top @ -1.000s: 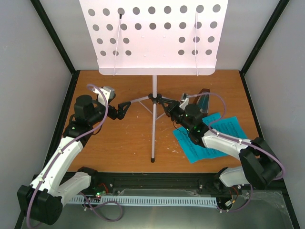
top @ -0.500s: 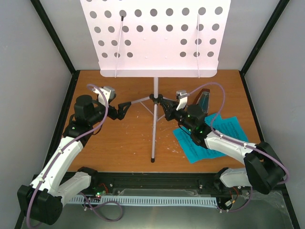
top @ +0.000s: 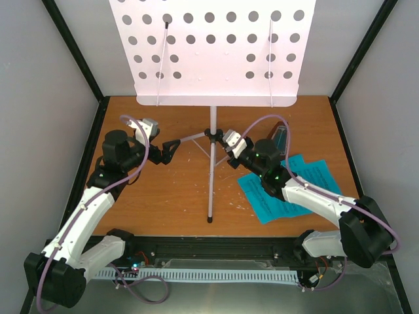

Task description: Pack up the instrument practice props

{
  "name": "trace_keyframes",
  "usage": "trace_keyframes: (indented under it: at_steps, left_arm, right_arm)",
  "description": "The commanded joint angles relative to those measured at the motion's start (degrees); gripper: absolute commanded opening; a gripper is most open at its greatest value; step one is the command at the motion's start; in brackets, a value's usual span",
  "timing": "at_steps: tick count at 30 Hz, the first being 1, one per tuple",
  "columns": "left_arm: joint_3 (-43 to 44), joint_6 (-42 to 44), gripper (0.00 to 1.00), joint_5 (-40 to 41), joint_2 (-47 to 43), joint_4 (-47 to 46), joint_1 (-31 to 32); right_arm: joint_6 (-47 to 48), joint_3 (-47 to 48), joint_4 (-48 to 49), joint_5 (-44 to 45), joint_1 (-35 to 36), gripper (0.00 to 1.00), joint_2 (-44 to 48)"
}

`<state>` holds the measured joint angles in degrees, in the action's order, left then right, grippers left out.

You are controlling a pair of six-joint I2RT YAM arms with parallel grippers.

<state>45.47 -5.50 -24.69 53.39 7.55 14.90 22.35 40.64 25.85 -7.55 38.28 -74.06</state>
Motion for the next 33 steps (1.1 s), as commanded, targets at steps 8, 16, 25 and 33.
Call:
trace_keyframes:
  at_steps: [8,16,25,33]
  left_arm:
    - [0.49,-0.57,0.99,0.55,-1.98,-0.21,0.31]
    - [1.09,-1.40,1.00,1.90,-2.44,0.19,0.31]
    - [0.67,-0.68,0.99,3.92,-1.20,0.01,0.31]
    - [0.63,-0.66,0.99,3.16,-0.94,0.01,0.31]
  right_arm:
    - [-8.19,-6.70,0.41,-1.85,0.13,0.69,11.83]
    - [-49.91,-5.84,-8.23,2.92,0.08,0.75,16.90]
    - [-88.64,-6.57,0.05,-0.22,0.04,0.70,11.58]
    - [-104.39,-6.48,8.80,-1.44,0.36,0.68,4.47]
